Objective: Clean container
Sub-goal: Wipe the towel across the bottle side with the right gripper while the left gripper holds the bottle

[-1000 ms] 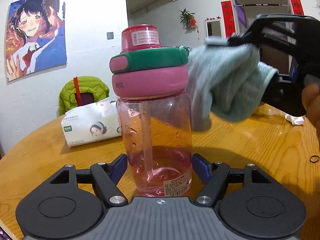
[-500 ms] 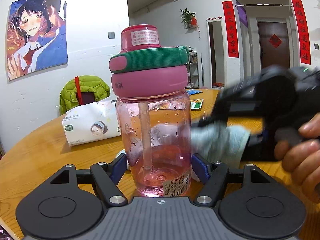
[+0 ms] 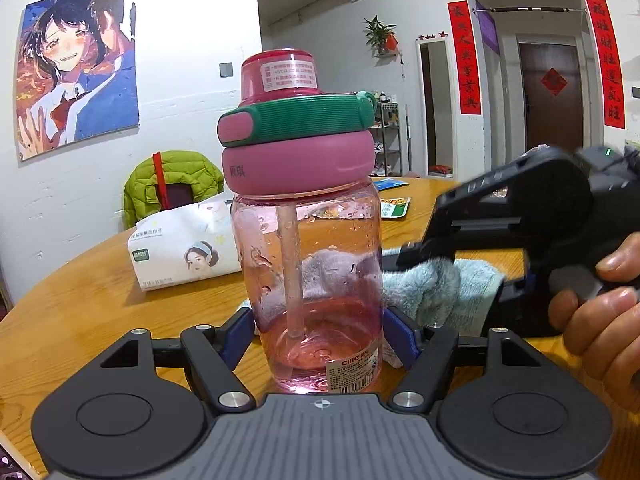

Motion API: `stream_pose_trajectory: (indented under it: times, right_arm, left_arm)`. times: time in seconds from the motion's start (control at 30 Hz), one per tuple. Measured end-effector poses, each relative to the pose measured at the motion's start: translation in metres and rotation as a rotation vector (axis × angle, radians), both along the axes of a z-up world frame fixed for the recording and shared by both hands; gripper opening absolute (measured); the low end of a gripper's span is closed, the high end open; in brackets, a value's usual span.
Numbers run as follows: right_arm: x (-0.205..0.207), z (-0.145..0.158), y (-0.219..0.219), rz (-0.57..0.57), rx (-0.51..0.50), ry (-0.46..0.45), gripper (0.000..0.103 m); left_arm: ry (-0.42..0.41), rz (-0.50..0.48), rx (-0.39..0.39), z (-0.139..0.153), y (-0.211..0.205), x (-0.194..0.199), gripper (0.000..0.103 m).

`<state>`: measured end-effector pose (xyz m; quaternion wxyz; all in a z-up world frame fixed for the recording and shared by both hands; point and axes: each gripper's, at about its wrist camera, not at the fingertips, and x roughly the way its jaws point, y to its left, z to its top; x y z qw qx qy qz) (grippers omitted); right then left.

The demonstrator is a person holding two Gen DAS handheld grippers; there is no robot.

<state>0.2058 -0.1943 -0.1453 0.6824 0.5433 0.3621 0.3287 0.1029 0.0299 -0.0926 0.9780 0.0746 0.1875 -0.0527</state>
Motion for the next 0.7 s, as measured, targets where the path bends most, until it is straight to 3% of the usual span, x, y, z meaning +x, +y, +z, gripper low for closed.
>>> stream_pose_trajectory:
  times: [0.1, 0.13, 0.3, 0.57, 0.7]
  right_arm:
    - [-0.002, 0.007, -0.001, -0.006, 0.067, -0.060, 0.024]
    - [-0.004, 0.011, -0.004, -0.005, 0.146, -0.099, 0.024]
    - [-0.003, 0.011, 0.000, 0.003, 0.273, -0.137, 0.025]
    - [0.004, 0.020, 0.013, 0.001, 0.023, -0.165, 0.025]
    - [0.008, 0.024, 0.020, 0.000, -0.105, -0.179, 0.025]
  left_arm:
    - [0.000, -0.001, 0.001, 0.000, 0.000, 0.000, 0.068]
    - [0.000, -0.002, 0.001, 0.000, 0.000, 0.000, 0.068]
    - [0.000, -0.010, -0.003, 0.000, 0.000, 0.000, 0.068]
    - [0.003, 0.001, -0.003, 0.002, -0.002, -0.001, 0.069]
    - [-0.037, 0.026, -0.003, 0.008, -0.009, -0.015, 0.089]
